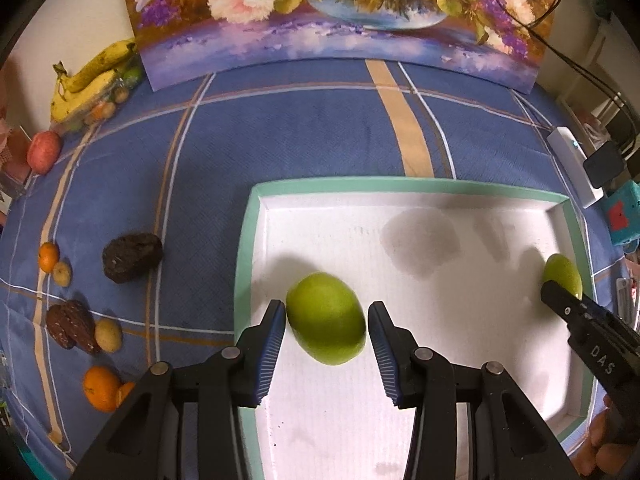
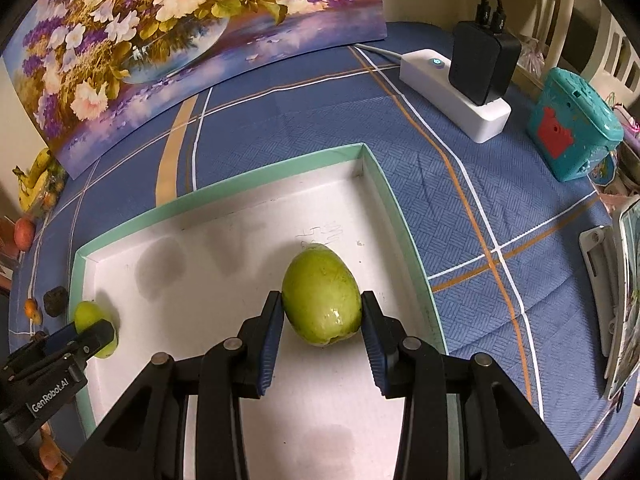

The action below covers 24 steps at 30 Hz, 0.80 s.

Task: Organize fruits
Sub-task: 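Carry both green fruits over the white tray with both tools, then lower both green fruits into the tray and open both tools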

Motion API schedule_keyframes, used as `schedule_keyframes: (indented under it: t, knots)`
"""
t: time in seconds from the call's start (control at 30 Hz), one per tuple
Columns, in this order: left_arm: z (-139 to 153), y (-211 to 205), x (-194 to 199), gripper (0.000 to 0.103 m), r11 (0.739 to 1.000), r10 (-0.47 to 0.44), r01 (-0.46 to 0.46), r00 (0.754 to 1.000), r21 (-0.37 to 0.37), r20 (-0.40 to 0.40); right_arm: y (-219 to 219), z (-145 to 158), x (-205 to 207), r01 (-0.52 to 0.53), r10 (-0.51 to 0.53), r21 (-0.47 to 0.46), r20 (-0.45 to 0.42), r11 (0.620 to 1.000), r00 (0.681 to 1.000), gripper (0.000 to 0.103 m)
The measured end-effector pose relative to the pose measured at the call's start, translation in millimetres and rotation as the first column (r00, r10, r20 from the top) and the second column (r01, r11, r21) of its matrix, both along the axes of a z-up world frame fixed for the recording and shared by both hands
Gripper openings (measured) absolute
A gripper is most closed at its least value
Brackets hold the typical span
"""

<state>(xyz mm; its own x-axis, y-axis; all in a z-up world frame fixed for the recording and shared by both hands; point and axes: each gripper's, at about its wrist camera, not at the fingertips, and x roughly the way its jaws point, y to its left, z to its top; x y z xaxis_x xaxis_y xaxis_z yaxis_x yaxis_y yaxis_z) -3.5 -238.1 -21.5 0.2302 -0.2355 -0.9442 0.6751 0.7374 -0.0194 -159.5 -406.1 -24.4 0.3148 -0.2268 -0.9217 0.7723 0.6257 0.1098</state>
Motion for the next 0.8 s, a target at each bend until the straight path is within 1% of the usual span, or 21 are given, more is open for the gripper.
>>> schedule_keyframes:
  t: [0.2, 0.3, 0.53, 0.67, 0.8]
  knots:
    - [15.4, 4.1, 0.0, 0.047, 1.000, 0.000, 0.001, 1.000, -0.019, 0.011, -0.3, 0.8, 0.8, -0.007, 0.007, -0.012, -0.010, 1.000, 1.000, 0.040]
    - [24.5, 5.7, -0.6, 0.047, 0.999, 0.004, -0.003, 1.000, -0.032, 0.020, -0.1, 6.9, -1.1, -0.011, 0.011, -0.031, -0.007, 0.999, 1.000, 0.040]
    - [52.8, 14.2, 1.2, 0.047, 0.996, 0.022, -0.017, 0.998, -0.084, 0.059, 2.0, 38.8, -7.9, -0.020, 0.024, -0.096, 0.045, 0.995, 0.999, 0.040]
    - [62.5, 16.5, 3.9, 0.047, 0.995, 0.034, -0.026, 0.996, -0.093, 0.084, 5.0, 54.5, -11.9, -0.018, 0.027, -0.131, 0.064, 0.991, 0.998, 0.040]
    - [67.8, 21.0, 4.9, 0.047, 0.993, 0.048, -0.038, 0.995, -0.107, 0.087, 9.5, 69.5, -13.7, -0.020, 0.033, -0.163, 0.075, 0.986, 0.997, 0.040]
